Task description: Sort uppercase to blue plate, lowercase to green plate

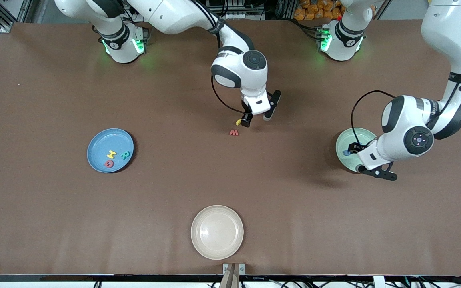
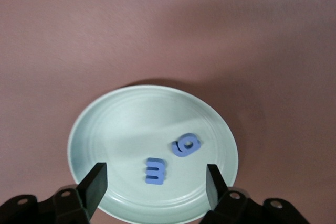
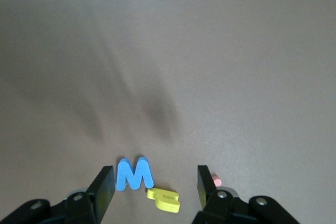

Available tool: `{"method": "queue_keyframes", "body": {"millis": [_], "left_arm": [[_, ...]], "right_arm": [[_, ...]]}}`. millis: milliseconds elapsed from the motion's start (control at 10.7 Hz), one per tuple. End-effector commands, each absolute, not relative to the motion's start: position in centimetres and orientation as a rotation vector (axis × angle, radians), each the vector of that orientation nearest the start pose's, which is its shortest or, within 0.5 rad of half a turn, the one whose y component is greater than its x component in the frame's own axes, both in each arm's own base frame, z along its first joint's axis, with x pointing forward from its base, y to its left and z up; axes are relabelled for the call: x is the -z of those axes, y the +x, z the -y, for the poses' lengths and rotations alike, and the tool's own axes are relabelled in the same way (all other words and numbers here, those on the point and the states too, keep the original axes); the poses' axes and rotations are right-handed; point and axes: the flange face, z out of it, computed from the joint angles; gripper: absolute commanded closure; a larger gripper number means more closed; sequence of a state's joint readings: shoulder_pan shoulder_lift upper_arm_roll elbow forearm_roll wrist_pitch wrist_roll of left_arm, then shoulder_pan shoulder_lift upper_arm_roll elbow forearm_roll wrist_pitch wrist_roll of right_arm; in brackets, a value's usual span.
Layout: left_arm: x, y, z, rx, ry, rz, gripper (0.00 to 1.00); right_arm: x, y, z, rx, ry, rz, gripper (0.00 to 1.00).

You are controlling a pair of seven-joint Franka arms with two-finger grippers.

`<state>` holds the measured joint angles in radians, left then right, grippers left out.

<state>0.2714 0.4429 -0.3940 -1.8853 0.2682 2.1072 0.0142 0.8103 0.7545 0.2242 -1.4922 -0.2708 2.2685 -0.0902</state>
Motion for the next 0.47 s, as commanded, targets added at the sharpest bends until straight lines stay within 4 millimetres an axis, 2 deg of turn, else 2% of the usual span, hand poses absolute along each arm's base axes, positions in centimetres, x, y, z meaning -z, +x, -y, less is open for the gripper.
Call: {"method": "queue_keyframes", "body": {"millis": [0,94,281,374], "left_arm": [[-29.3,61.5,3.6,-0.235,-3.040,-0.393,0.03],[-29.7,61.5,3.4,-0.224,-3.037,-0.389,0.00],[-30.7,61.8,3.1,-0.198,-3.037,-0.380,0.00],[-31.0,62.0,2.8,-0.187,-3.039,-0.367,0.00]], "right_arm": [[-23.4,39.7,-60.6,0.106,-2.469,2.018,0.30],[-23.1,39.4,-60.8,0.099,-2.440,2.053,0.30],[-22.5,39.1,-60.7,0.059,-2.446,2.003,0.30],[-22.1,38.3,-60.8,0.028,-2.446,1.988,0.30]]}}
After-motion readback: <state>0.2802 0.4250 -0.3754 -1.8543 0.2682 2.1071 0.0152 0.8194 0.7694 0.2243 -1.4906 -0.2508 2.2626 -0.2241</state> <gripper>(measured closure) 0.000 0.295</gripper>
